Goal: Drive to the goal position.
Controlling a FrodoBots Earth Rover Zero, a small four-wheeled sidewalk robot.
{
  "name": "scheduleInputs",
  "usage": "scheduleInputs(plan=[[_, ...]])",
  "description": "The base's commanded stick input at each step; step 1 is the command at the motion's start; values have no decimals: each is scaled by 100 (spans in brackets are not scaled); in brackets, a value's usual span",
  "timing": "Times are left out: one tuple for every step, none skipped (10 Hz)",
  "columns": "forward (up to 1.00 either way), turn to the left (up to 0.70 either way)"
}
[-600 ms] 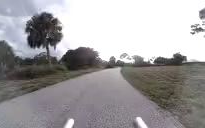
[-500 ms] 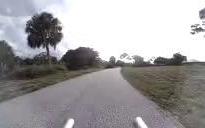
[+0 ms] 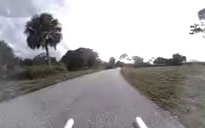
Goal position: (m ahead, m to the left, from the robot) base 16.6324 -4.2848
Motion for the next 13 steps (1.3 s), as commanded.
scheduleInputs(plan=[[85, 0], [85, 0], [85, 0], [85, 0], [85, 0], [85, 0], [85, 0], [85, 0], [85, 0], [85, 0], [85, 0], [85, 0], [85, 0]])
